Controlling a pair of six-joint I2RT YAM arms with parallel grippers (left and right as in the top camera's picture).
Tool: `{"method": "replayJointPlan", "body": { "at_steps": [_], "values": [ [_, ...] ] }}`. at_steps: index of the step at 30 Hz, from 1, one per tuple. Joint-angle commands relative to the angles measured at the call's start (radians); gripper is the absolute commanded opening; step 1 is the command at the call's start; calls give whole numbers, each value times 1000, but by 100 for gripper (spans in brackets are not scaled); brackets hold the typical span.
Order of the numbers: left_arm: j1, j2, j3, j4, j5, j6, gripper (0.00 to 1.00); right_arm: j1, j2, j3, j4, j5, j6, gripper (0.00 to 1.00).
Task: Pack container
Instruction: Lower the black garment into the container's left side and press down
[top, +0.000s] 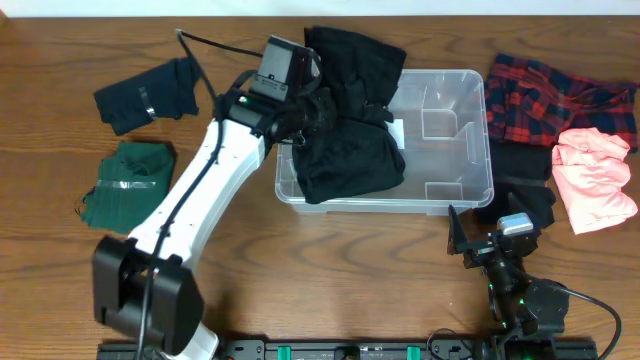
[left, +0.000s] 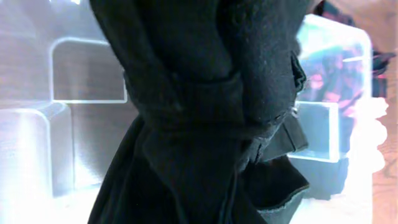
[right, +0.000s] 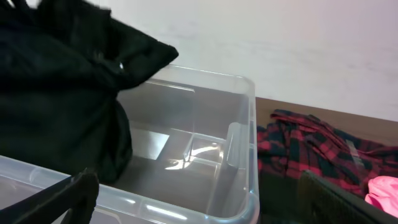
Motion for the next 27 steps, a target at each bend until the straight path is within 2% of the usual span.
{"method": "replayJointPlan", "body": {
  "at_steps": [1, 14, 16, 17, 19, 21, 24, 27],
  "values": [
    [-20, 24, 6, 9, 32, -1, 6, -8, -6, -2, -3, 2, -6, 99],
    [-22, 53, 6, -21, -67, 3, 6, -8, -6, -2, -3, 2, -6, 99],
    [-22, 53, 6, -34, -86, 4, 9, -8, -6, -2, -3, 2, -6, 99],
    [-22, 53, 6, -39, -93, 6, 17, -8, -6, -2, -3, 2, -6, 99],
    [-22, 53, 6, -46, -100, 15, 56, -8, -6, -2, -3, 2, -6, 99],
    [-22, 53, 6, -47, -107, 19, 73, -8, -6, -2, -3, 2, -6, 99],
    [-22, 53, 7, -40, -126, 42, 79, -8, -6, -2, -3, 2, -6, 99],
    [-22, 53, 10, -21, -149, 79, 80, -8, -6, -2, -3, 2, -6, 99]
  ]
}}
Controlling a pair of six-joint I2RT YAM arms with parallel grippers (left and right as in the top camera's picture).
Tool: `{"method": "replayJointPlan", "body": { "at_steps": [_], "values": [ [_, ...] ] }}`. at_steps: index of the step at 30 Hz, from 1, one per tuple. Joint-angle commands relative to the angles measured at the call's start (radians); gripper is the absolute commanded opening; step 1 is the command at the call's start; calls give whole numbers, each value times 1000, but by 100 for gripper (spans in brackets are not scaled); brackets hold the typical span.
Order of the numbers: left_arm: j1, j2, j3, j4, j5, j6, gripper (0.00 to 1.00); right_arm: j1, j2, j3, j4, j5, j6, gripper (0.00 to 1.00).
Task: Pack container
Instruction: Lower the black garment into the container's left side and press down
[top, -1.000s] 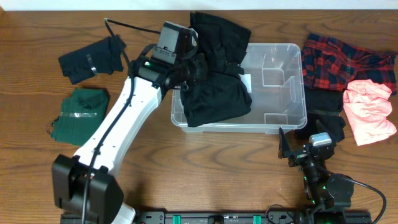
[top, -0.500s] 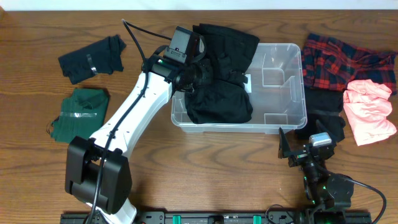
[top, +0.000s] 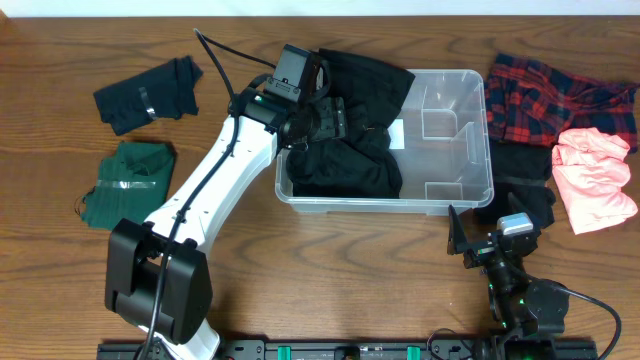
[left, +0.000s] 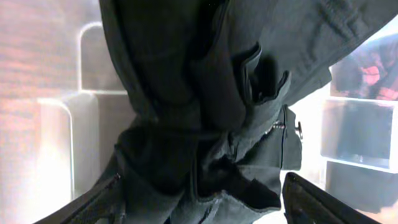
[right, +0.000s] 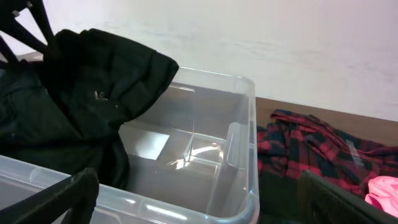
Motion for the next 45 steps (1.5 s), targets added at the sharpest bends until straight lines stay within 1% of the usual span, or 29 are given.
{"method": "replayJointPlan", "body": {
  "at_steps": [1, 6, 8, 10, 13, 14, 16, 19, 23, 25, 29, 31, 37, 45],
  "values": [
    [0, 3, 13, 19, -39, 61, 80, -8, -6, -2, -3, 2, -6, 99],
    [0, -18, 26, 58, -39, 72, 79, -8, -6, -2, -3, 2, -6, 99],
    [0, -32, 27, 73, -39, 72, 74, -8, -6, -2, -3, 2, -6, 99],
    [0, -43, 27, 91, -40, 72, 62, -8, -6, -2, -3, 2, -6, 99],
    [-2, -55, 27, 117, -63, 73, 38, -8, -6, -2, -3, 2, -6, 99],
    [-3, -58, 29, 125, -71, 73, 32, -8, -6, -2, -3, 2, -6, 99],
    [-9, -60, 29, 141, -98, 83, 24, -8, -6, -2, -3, 2, -6, 99],
    [-27, -60, 29, 174, -157, 117, 6, -8, -6, -2, -3, 2, -6, 99],
    [-68, -60, 29, 238, -230, 206, 6, -8, -6, -2, -3, 2, -6, 99],
    [-92, -57, 29, 273, -294, 237, 6, -8, -6, -2, -3, 2, -6, 99],
    [-118, -41, 29, 327, -409, 248, 6, -8, -6, -2, -3, 2, -6, 99],
    [-118, -22, 29, 344, -440, 248, 6, -8, -6, -2, -3, 2, -6, 99],
    [-106, 68, 29, 371, -454, 248, 6, -8, -6, -2, -3, 2, -6, 99],
    [-106, 198, 29, 370, -454, 248, 6, -8, -6, -2, -3, 2, -6, 99]
  ]
}}
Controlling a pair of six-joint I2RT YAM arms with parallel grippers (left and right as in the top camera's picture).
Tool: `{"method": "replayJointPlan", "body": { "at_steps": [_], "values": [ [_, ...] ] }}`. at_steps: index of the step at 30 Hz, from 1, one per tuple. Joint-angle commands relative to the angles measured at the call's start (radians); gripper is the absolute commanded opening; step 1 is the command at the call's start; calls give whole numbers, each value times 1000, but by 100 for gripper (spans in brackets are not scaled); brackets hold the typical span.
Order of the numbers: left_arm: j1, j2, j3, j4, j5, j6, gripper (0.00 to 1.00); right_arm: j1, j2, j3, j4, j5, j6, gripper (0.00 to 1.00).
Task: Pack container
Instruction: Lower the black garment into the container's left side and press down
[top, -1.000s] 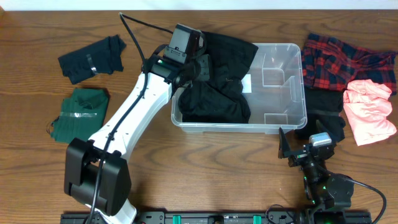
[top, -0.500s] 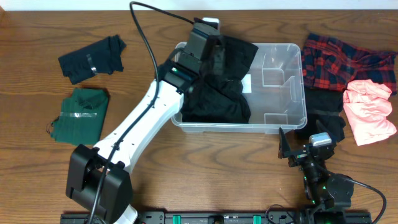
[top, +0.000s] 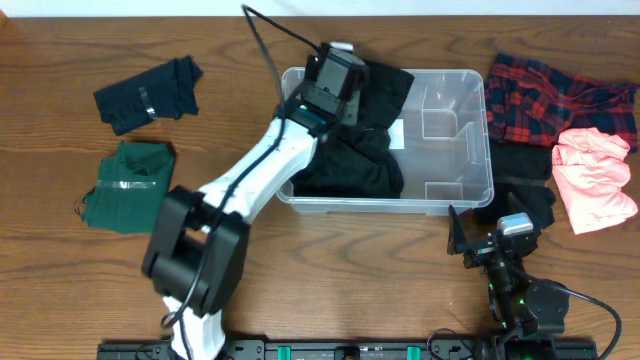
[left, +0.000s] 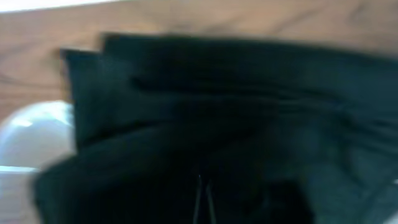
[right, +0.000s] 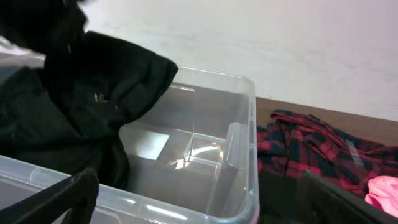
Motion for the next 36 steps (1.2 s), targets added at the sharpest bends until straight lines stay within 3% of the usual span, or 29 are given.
{"method": "replayJointPlan", "body": {
  "at_steps": [1, 16, 30, 36],
  "values": [
    [4, 39, 24, -6, -20, 14, 6, -8, -6, -2, -3, 2, -6, 99],
    [4, 71, 15, -97, -69, 13, 6, -8, -6, -2, -3, 2, -6, 99],
    [10, 75, 0, -92, -69, 13, 6, -8, -6, -2, -3, 2, -6, 99],
    [4, -29, 41, -51, -68, 13, 6, -8, -6, -2, -3, 2, -6, 99]
  ]
}}
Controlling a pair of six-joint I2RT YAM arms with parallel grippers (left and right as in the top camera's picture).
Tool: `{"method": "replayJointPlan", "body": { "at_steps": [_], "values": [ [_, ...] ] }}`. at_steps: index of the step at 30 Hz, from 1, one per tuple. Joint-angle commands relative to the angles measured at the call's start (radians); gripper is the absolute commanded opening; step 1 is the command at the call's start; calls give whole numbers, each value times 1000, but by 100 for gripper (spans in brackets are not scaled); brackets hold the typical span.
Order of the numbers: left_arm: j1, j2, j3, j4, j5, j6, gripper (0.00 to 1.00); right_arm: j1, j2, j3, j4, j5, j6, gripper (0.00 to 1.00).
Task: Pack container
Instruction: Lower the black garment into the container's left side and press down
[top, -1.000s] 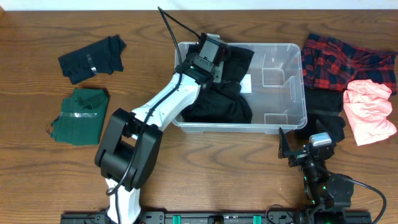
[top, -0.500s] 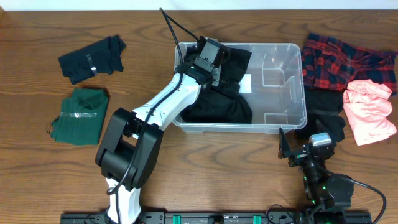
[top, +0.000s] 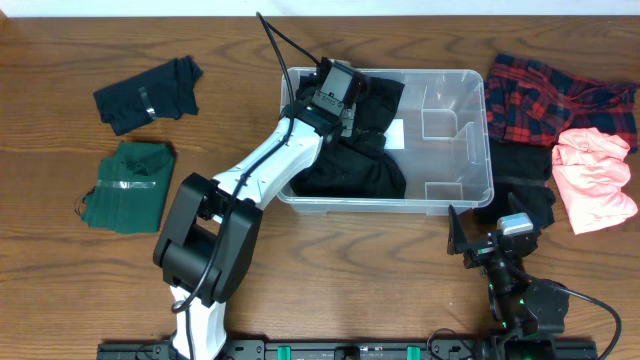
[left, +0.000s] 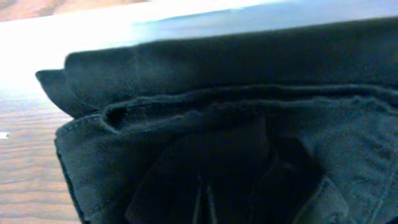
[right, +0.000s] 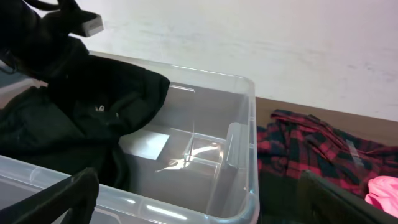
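A clear plastic container (top: 488, 140) stands at the middle back of the table. A black garment (top: 350, 150) lies bunched in its left half, its upper edge just inside the far rim. My left gripper (top: 340, 85) is down on that upper edge. In the left wrist view black cloth (left: 217, 124) fills the frame, and the left gripper (left: 202, 199) shows shut, its fingers meeting in a thin line. My right gripper (top: 480, 245) rests near the front edge, open and empty, facing the container (right: 249, 124) and the garment (right: 74, 118).
A red plaid garment (top: 545, 95), a pink one (top: 595, 178) and a dark one (top: 525, 185) lie right of the container. A navy garment (top: 148, 95) and a green one (top: 125, 188) lie at the left. The container's right half has moulded dividers (top: 445, 120).
The garment's upper part, which lay over the container's far rim, now sits further inside. My left gripper has shifted slightly toward the front with it. The right arm has not moved.
My left gripper held the black garment up over the container's left half. Then the garment lay lowered into it and the fingers stood open. Later the gripper was shut at the far rim, on the overhanging cloth. That cloth is now inside the container.
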Motion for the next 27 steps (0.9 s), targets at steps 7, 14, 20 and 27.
{"method": "replayJointPlan", "body": {
  "at_steps": [7, 14, 20, 27],
  "values": [
    [-2, -195, 41, 38, -20, 13, 6, -8, -6, -2, -3, 2, -6, 99],
    [-2, -144, 41, 45, -20, 11, 6, -8, -6, -2, -3, 2, -6, 99],
    [-2, -52, 40, 79, 3, 9, 6, -8, -6, -2, -3, 2, -6, 99],
    [-2, 107, 37, 82, 17, 9, 6, -8, -6, -2, -3, 2, -6, 99]
  ]
}}
